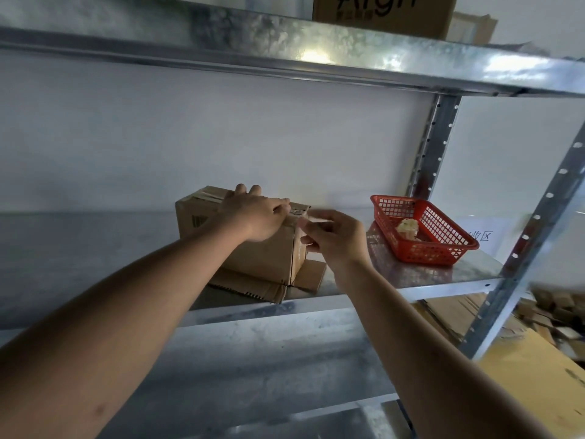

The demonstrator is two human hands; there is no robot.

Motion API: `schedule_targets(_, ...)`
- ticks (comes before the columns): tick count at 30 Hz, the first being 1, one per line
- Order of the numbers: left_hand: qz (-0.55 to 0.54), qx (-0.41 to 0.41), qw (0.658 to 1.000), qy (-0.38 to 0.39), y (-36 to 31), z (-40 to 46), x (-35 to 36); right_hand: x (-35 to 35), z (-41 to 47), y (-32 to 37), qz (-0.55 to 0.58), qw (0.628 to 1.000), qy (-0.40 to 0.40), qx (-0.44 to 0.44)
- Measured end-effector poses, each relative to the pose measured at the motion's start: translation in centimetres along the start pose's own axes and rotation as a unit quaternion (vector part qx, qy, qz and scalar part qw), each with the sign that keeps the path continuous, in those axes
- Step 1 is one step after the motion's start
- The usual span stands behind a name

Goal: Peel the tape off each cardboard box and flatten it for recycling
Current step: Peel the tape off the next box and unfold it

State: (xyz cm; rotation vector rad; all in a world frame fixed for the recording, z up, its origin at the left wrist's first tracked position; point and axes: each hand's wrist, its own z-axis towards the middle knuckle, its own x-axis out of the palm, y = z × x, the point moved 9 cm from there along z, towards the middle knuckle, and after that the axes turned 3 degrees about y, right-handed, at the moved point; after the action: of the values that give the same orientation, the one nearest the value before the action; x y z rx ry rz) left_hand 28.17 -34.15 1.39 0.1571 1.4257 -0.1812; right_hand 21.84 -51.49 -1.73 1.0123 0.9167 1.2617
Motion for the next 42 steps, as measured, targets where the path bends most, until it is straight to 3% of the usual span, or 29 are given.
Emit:
schedule_targets(2,0.004,0.006,1.0,0.009,0.1,-0.2,0.0,-0.2,-0.2,-1.2,0.037,0.998,-0.024,0.039)
schedule_targets(7,0.006,0.01,0.998,0.068,0.9,-0.7,0.2,-0.5,-0.4,-2.1,-0.066,0.994,-0.087,0.017)
schedule_targets(13,0.035,0.011,0.999,0.027,0.4,-1.3,0.0,1.2,-0.8,-0.9,-0.071,0.995,-0.046,-0.052)
schedule_targets(19,0.038,0.004,0.999,-0.008,0.3,-1.3,0.0,0.5,-1.0,0.2,-0.101,0.987,-0.078,-0.096)
schedule_targets(25,-0.005,0.0,1.0,-0.01,0.2,-1.0,0.5,1.0,-2.4,-1.1,-0.026,0.995,-0.04,-0.082)
schedule_targets(31,-0.088,0.063,0.992,0.062,0.2,-1.6,0.4,0.0,-2.7,-2.4,0.092,0.99,-0.104,0.009)
schedule_targets(35,-0.185,0.125,0.968,0.112,0.6,-2.4,0.2,-0.3,-3.0,-2.2,-0.023,0.985,-0.169,-0.017)
schedule_targets(42,-0.133,0.136,0.978,0.086,0.3,-2.2,0.8,0.5,-4.0,0.1,-0.194,0.954,-0.2,-0.112)
